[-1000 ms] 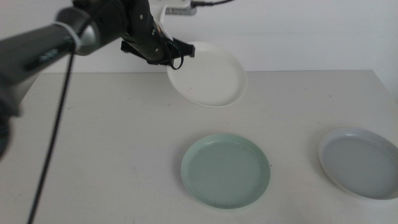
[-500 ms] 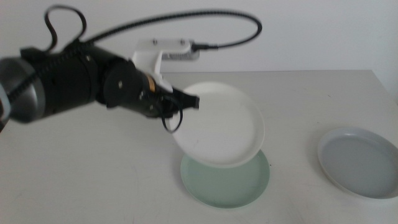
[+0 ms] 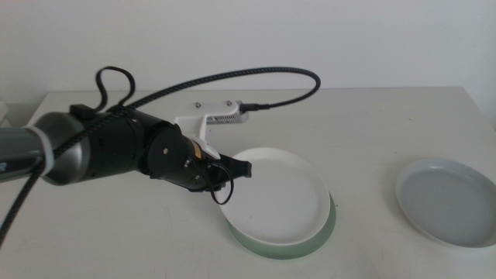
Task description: Stack the three bowls on top of each other.
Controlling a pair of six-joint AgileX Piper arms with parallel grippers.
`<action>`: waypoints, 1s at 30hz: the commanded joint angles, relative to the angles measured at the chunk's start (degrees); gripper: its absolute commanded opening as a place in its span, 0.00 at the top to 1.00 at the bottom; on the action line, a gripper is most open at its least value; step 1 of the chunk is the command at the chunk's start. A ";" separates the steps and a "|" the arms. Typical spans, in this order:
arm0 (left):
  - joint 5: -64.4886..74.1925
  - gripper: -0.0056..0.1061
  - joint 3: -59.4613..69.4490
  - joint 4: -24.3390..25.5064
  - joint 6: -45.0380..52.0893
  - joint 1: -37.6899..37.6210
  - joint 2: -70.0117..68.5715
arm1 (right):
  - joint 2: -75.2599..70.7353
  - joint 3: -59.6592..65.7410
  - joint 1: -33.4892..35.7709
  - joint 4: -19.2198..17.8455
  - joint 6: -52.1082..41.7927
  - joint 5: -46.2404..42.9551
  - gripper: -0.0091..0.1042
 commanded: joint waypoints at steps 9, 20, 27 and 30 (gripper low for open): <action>-3.04 0.85 -1.24 -2.84 -0.77 -0.61 -0.34 | -1.52 -0.40 -0.38 -0.35 -0.42 -4.27 0.25; 1.29 0.01 -2.03 -3.35 6.35 -0.61 -6.61 | -1.52 -0.40 -0.38 -0.35 -0.42 -4.27 0.25; 11.31 0.01 -4.91 -3.20 25.10 -0.34 -26.55 | -1.52 -0.40 -0.38 -0.35 -0.42 -4.27 0.25; 16.93 0.01 -4.91 -3.15 29.28 -0.34 -34.66 | -1.52 -0.40 -0.38 -0.35 -0.42 -4.27 0.25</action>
